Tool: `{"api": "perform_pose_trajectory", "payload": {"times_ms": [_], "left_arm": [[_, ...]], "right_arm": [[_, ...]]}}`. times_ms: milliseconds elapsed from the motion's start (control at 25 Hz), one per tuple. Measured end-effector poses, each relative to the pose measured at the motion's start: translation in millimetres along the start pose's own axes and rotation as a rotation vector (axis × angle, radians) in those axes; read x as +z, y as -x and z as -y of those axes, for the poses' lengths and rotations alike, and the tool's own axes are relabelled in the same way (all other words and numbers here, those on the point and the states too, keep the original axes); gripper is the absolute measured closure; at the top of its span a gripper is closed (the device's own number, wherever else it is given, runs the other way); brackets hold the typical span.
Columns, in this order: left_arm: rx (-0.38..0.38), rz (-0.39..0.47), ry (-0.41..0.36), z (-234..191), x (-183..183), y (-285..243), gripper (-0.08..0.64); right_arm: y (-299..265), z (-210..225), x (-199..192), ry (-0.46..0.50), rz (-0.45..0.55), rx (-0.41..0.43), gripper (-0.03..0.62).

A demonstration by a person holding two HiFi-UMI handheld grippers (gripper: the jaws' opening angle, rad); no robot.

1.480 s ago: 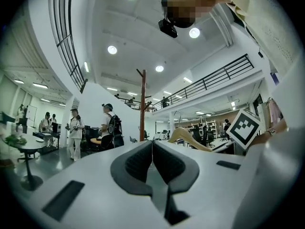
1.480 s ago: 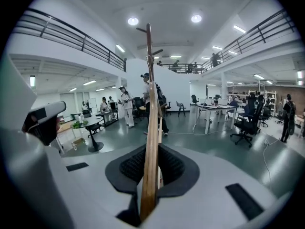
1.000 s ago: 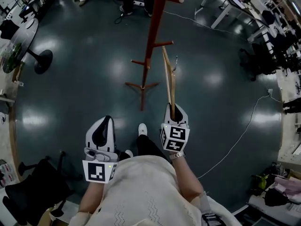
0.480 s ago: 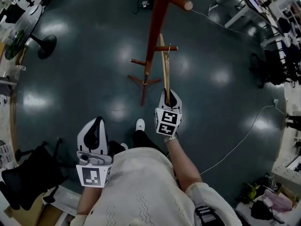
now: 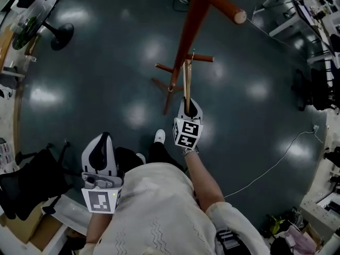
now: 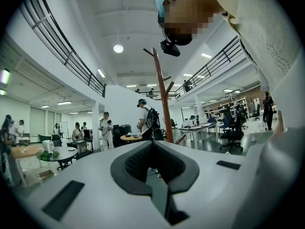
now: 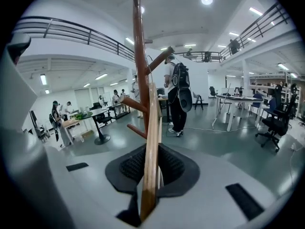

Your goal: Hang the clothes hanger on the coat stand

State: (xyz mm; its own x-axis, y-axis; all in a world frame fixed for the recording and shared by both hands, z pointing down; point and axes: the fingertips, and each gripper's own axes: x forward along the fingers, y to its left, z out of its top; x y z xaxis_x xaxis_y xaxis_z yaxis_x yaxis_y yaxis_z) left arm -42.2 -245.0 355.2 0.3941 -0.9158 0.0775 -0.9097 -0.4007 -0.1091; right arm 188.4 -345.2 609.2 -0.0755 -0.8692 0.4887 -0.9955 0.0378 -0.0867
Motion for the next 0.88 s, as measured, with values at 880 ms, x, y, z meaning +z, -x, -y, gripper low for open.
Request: {"api": "perform_pose_trajectory", "payload": {"times_ms": [880], "left_arm": [[0.030,-0.037,-0.004,-1.7,-12.1,-8.0,0.546]], "right_arm": [[-28.2,-21.4,-24.9,0.088,-0.020,0.076,0.528]]}}
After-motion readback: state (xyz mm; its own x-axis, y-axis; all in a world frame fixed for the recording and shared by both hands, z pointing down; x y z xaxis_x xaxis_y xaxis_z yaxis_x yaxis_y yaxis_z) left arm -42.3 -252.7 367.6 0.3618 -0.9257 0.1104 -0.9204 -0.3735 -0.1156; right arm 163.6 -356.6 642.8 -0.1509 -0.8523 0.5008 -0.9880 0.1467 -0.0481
